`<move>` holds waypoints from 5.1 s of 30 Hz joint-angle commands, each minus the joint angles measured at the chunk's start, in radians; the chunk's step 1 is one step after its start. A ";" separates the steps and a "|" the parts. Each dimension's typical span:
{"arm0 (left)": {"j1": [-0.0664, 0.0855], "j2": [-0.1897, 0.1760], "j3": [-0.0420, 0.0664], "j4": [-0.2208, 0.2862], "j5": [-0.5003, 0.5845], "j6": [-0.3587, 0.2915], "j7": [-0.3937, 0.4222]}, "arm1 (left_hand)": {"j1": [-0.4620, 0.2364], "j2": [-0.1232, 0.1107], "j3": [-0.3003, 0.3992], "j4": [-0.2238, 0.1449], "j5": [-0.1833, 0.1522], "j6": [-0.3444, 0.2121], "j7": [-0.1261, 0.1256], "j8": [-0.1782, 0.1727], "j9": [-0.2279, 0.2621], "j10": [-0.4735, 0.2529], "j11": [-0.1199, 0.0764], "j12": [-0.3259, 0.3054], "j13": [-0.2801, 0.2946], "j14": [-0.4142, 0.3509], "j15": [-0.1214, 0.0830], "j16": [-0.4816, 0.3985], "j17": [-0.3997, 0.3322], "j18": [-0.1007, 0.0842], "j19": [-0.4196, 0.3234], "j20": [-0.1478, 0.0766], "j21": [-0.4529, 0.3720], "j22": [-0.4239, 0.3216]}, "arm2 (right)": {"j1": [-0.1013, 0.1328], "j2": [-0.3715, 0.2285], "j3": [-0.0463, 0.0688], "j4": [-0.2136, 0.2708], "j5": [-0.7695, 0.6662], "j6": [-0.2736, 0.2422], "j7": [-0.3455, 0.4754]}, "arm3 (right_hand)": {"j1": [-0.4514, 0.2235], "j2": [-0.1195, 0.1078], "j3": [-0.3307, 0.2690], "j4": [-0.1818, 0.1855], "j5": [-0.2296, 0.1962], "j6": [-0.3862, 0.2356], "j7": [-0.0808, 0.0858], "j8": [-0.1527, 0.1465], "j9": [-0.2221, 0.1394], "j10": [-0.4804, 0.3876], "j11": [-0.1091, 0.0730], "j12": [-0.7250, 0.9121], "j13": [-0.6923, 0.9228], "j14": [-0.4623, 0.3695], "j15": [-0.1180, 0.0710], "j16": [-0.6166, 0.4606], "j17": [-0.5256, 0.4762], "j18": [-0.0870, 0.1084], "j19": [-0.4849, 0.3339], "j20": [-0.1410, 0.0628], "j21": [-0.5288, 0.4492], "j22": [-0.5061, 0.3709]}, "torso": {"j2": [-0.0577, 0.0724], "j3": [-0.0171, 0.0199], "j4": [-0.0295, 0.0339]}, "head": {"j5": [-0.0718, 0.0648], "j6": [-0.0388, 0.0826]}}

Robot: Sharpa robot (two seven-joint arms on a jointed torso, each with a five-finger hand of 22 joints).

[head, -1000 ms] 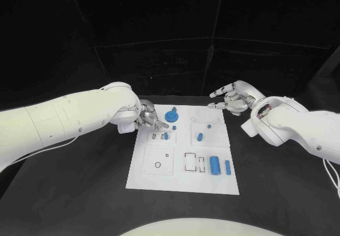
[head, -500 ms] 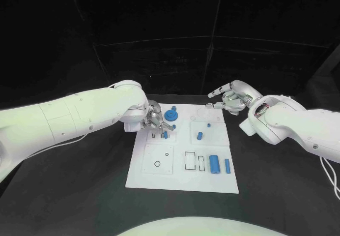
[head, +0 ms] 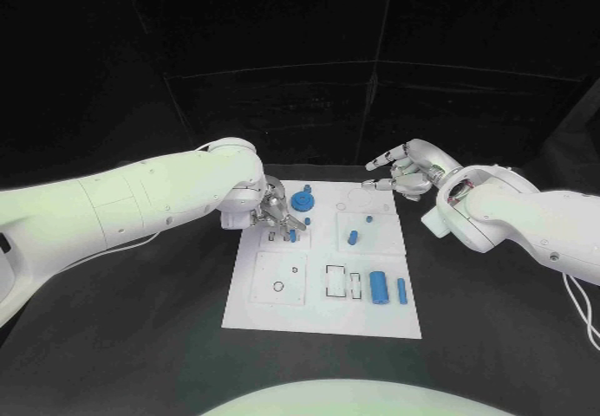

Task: Assemble the parts on the task board

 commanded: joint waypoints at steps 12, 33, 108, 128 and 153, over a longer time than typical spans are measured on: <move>0.002 0.029 -0.003 -0.039 0.001 0.062 -0.032 | 0.027 0.018 0.015 -0.008 0.009 -0.014 0.002 0.018 0.011 -0.007 0.001 0.002 0.000 0.104 -0.005 0.003 0.256 -0.016 -0.008 0.003 0.009 0.007 | 0.002 0.005 0.000 -0.003 -0.012 0.011 -0.004 | -0.005 0.008 -0.007 0.003 0.012 0.009 0.002 0.006 0.001 0.003 -0.008 0.008 0.002 0.053 -0.006 -0.004 0.034 0.010 -0.003 0.000 -0.006 0.001 | 0.000 0.0013 0.0006 | -0.002 -0.010; 0.002 0.063 -0.014 -0.070 0.006 0.069 -0.023 | 0.046 0.028 0.030 -0.016 0.010 -0.021 0.002 0.028 0.019 -0.007 0.001 0.005 0.001 0.104 -0.005 0.004 0.256 -0.017 -0.009 0.003 0.012 0.011 | 0.002 0.017 0.000 -0.009 -0.015 0.026 -0.011 | -0.007 0.009 -0.010 0.006 0.016 0.010 0.001 0.007 0.001 0.004 -0.008 0.010 0.003 0.054 -0.006 -0.004 0.035 0.010 -0.003 -0.001 -0.006 0.000 | -0.001 0.0009 0.0009 | -0.003 -0.021; -0.023 -0.025 -0.016 0.023 -0.013 -0.093 0.020 | 0.037 -0.126 0.895 -0.289 0.091 -0.090 0.011 0.084 0.075 -0.021 0.005 -0.035 -0.066 0.102 -0.002 0.000 0.248 -0.014 -0.018 0.006 0.004 0.017 | 0.002 0.029 0.000 -0.009 -0.031 0.043 -0.015 | -0.014 0.011 -0.018 0.013 0.018 0.011 0.001 0.008 0.001 0.003 -0.008 0.009 0.001 0.053 -0.007 -0.006 0.033 0.010 -0.003 -0.001 -0.009 -0.004 | 0.000 0.0019 -0.0004 | 0.001 -0.041; -0.026 -0.023 -0.016 0.013 -0.017 -0.059 -0.005 | 0.034 -0.127 0.897 -0.288 0.091 -0.090 0.011 0.085 0.076 -0.020 0.005 -0.034 -0.065 0.102 -0.002 0.000 0.248 -0.015 -0.017 0.006 0.006 0.021 | 0.002 0.031 0.000 -0.023 0.004 -0.009 0.030 | 0.061 0.042 -0.054 0.059 0.030 0.043 0.010 0.033 0.002 -0.288 0.003 -0.576 -0.501 0.102 0.021 0.128 0.264 0.083 -0.228 0.025 -0.413 -0.536 | 0.000 0.0016 0.0005 | 0.004 -0.045; -0.027 -0.010 -0.017 0.005 -0.017 -0.030 -0.007 | 0.030 -0.129 0.898 -0.289 0.091 -0.091 0.010 0.087 0.078 -0.020 0.005 -0.034 -0.067 0.102 -0.002 0.000 0.247 -0.015 -0.016 0.006 0.007 0.022 | 0.002 0.038 0.000 -0.041 0.144 -0.059 0.134 | 0.157 0.067 -0.091 0.087 0.041 -0.021 0.058 0.053 0.001 -0.410 0.074 -0.970 -1.056 -0.420 0.096 -0.702 -0.091 0.083 -0.366 0.116 -0.967 -0.858 | 0.000 0.0027 -0.0003 | 0.002 -0.049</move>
